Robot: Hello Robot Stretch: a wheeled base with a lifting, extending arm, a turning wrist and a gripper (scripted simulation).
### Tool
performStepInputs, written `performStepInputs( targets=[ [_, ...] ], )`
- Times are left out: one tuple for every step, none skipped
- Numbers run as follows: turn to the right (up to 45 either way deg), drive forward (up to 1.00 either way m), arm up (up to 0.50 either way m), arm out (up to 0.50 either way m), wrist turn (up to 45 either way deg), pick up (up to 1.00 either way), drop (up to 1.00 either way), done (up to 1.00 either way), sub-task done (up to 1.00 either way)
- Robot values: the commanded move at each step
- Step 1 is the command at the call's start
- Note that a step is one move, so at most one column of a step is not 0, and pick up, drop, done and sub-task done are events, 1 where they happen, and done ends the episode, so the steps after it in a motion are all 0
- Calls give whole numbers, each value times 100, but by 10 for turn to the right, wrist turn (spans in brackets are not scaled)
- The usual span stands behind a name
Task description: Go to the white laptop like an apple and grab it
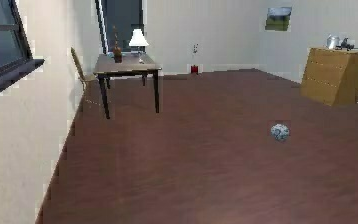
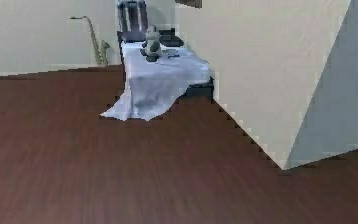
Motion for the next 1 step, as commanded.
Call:
performStepInputs(
  targets=[
    [0, 100, 0, 0, 0, 0, 0, 0, 0]
  ],
)
